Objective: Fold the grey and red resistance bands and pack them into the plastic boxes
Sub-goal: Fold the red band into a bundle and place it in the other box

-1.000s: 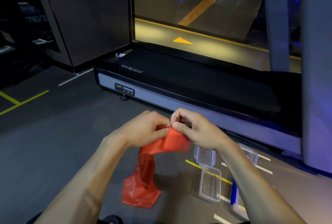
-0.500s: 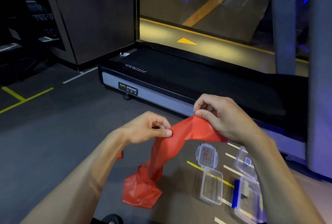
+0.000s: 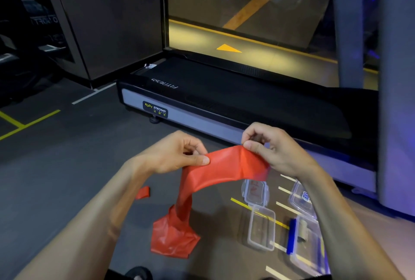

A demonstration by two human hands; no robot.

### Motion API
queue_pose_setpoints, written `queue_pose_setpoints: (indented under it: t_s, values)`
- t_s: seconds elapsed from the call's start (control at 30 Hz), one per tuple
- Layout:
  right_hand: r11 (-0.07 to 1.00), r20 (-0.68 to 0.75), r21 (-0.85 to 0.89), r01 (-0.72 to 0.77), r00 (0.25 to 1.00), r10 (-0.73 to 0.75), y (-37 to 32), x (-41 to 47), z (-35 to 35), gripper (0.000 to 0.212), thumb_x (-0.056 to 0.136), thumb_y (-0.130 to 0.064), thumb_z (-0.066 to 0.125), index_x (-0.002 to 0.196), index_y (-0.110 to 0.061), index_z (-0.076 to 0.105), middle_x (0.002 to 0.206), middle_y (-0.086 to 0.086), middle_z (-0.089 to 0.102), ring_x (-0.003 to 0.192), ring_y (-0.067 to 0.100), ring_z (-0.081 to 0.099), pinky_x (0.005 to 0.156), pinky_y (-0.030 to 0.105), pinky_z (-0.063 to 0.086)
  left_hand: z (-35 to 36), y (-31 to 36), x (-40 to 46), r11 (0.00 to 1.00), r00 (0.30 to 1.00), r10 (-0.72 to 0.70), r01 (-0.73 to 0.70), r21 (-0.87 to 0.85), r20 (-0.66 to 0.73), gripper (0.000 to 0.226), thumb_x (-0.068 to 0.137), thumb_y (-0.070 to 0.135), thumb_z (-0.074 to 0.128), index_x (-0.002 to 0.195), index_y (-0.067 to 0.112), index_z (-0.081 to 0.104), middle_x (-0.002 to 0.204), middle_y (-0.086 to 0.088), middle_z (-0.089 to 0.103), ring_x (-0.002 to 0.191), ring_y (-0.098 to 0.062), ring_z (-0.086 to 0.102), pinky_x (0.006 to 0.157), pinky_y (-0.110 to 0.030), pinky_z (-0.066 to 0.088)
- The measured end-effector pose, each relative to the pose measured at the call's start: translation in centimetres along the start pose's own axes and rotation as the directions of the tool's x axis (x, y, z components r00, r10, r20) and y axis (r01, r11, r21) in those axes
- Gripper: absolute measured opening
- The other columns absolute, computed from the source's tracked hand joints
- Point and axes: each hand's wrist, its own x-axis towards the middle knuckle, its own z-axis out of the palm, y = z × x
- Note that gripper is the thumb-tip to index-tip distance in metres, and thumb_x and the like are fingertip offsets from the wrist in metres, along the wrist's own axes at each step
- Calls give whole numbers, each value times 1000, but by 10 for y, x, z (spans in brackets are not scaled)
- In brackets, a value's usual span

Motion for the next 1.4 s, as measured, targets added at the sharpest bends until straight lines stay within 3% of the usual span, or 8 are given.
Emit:
queue_pose_setpoints:
  t_s: [0.1,0.2,0.47,0.67,0.9,1.03,1.17,1.4]
  values:
    - [991,54,132,6,998,-14,-2,-1,4,13,99,-4,63,92,-15,65,104,-3,71,100,15,66,91,25,50,-4,-4,-2,950,999,-50,53,309,-19,8,86,29,82,85,22,78,77,7,75,70,-1,65,73,-20,51]
    - [988,91,156,7,996,-22,-7,1,12,9,99,-6,64,94,-13,66,95,0,72,94,19,68,91,36,53,-1,-4,-1,834,995,-80,98,543,-56,11,87,34,79,85,24,77,73,10,72,62,5,61,64,-7,40]
    - [993,121,96,62,990,-74,-20,7,39,5,98,-13,66,94,-17,66,93,-7,67,90,10,63,86,31,50,8,5,1,925,1000,12,-7,380,-11,8,87,30,76,81,30,73,73,12,72,65,-1,62,71,-23,51]
    - [968,142,226,106,980,-140,-18,10,53,5,101,-11,62,97,-9,64,130,4,60,128,12,55,108,28,41,11,13,-4,957,988,151,-151,249,18,19,86,20,71,71,20,60,65,1,54,64,-8,45,65,-42,46]
    - [982,150,188,9,988,-38,-22,8,43,8,100,-12,63,95,-17,64,83,-15,63,76,2,56,72,24,45,11,17,-12,944,970,225,-194,268,-89,8,87,31,77,84,25,72,74,5,70,67,-6,60,70,-32,51]
    - [995,59,53,80,995,-83,-36,8,30,9,97,-15,64,93,-23,65,85,-13,66,80,9,61,74,27,47,9,12,-13,996,992,92,-93,5,83,11,92,24,76,94,14,72,82,2,67,78,-8,59,79,-29,48]
    - [993,39,-10,115,993,-115,-38,7,15,12,96,-12,64,91,-23,63,85,-11,65,83,15,61,76,24,46,3,3,-12,999,992,32,-30,-20,123,16,93,17,74,95,1,72,87,-15,70,83,-13,62,85,-34,50]
    - [993,19,-97,69,998,-68,-23,4,9,16,96,-10,66,90,-24,63,87,-15,66,87,10,62,77,24,46,0,6,-10,994,997,73,-74,-77,-13,6,78,27,82,78,28,76,79,-6,70,78,-13,63,80,-32,51]
